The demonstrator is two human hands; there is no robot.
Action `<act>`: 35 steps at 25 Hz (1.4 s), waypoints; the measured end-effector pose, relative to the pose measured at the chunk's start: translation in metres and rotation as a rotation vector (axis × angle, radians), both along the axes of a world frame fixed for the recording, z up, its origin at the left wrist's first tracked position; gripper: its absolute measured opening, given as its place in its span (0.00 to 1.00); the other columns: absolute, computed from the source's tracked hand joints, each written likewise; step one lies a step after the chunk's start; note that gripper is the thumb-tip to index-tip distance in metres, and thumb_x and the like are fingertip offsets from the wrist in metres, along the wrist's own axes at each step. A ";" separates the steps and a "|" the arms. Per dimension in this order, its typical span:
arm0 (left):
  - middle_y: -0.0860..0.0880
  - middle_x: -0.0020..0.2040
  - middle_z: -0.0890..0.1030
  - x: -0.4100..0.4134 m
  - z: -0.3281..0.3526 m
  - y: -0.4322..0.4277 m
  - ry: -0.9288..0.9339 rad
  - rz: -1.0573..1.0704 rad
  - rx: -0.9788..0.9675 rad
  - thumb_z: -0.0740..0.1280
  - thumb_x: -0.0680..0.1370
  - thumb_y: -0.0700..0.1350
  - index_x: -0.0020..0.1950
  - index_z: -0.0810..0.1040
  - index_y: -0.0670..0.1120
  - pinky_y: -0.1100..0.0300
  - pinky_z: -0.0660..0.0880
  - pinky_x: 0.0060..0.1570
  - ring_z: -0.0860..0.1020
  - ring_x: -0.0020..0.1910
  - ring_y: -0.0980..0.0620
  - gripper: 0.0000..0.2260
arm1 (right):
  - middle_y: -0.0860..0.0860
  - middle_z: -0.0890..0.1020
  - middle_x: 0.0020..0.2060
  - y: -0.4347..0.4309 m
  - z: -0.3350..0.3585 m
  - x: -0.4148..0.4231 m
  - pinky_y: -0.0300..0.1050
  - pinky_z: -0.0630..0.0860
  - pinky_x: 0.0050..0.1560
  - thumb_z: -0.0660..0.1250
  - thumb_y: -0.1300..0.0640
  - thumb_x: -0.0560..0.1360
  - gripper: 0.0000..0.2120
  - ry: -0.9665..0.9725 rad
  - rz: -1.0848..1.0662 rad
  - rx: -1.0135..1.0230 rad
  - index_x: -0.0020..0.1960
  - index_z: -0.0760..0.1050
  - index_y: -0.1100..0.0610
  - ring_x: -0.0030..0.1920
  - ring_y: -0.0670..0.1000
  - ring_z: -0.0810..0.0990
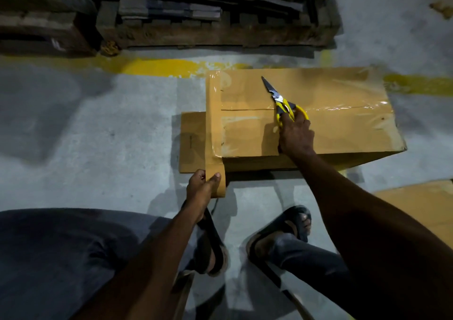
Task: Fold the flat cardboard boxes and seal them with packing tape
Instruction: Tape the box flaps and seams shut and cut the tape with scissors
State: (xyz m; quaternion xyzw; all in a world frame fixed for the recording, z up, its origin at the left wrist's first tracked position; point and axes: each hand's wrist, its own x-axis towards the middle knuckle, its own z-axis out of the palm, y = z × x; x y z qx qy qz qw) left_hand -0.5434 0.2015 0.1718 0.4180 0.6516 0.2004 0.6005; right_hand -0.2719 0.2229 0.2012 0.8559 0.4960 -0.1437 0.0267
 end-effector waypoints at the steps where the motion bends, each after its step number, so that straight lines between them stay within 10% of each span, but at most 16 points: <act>1: 0.44 0.49 0.82 0.001 0.001 0.000 0.002 0.005 -0.009 0.70 0.76 0.48 0.48 0.78 0.46 0.44 0.79 0.52 0.81 0.50 0.42 0.07 | 0.62 0.62 0.71 -0.002 0.003 -0.002 0.66 0.71 0.60 0.69 0.59 0.75 0.26 0.008 -0.009 0.011 0.71 0.65 0.53 0.67 0.67 0.64; 7: 0.48 0.48 0.79 0.000 0.007 0.001 0.055 0.007 -0.015 0.71 0.75 0.47 0.51 0.76 0.46 0.53 0.73 0.51 0.77 0.49 0.47 0.08 | 0.61 0.71 0.63 -0.035 0.006 -0.022 0.53 0.71 0.55 0.68 0.53 0.75 0.14 0.165 0.217 0.118 0.57 0.79 0.59 0.58 0.63 0.70; 11: 0.48 0.45 0.80 -0.006 0.004 -0.005 0.038 -0.059 0.029 0.70 0.76 0.48 0.45 0.78 0.48 0.55 0.72 0.48 0.78 0.48 0.46 0.05 | 0.59 0.74 0.57 -0.045 0.007 -0.045 0.55 0.75 0.49 0.69 0.50 0.75 0.22 0.132 0.205 0.107 0.64 0.67 0.57 0.56 0.60 0.73; 15: 0.47 0.54 0.80 -0.007 0.003 -0.013 0.052 -0.185 0.031 0.65 0.79 0.52 0.62 0.77 0.45 0.53 0.73 0.55 0.77 0.54 0.46 0.16 | 0.59 0.70 0.63 -0.031 0.012 -0.060 0.57 0.76 0.52 0.68 0.49 0.77 0.29 0.082 0.205 -0.063 0.74 0.60 0.49 0.61 0.60 0.71; 23: 0.46 0.52 0.78 -0.007 -0.003 -0.016 0.220 -0.044 -0.017 0.73 0.73 0.52 0.51 0.71 0.47 0.56 0.72 0.45 0.77 0.50 0.45 0.15 | 0.58 0.72 0.61 -0.013 0.013 -0.058 0.55 0.76 0.47 0.69 0.49 0.76 0.26 0.087 0.165 -0.084 0.70 0.64 0.51 0.60 0.60 0.73; 29: 0.53 0.48 0.78 -0.012 -0.004 -0.002 0.008 -0.096 0.051 0.74 0.71 0.41 0.41 0.74 0.51 0.54 0.71 0.52 0.76 0.56 0.46 0.10 | 0.56 0.79 0.54 -0.024 0.021 -0.054 0.46 0.69 0.39 0.68 0.48 0.77 0.21 0.013 0.204 -0.032 0.66 0.68 0.54 0.49 0.58 0.79; 35: 0.49 0.57 0.79 -0.011 0.008 -0.002 -0.085 -0.063 -0.035 0.72 0.74 0.39 0.50 0.83 0.54 0.50 0.76 0.58 0.76 0.57 0.47 0.10 | 0.58 0.81 0.54 -0.041 0.018 -0.031 0.48 0.76 0.46 0.74 0.53 0.73 0.23 0.473 0.208 0.001 0.65 0.71 0.54 0.52 0.60 0.80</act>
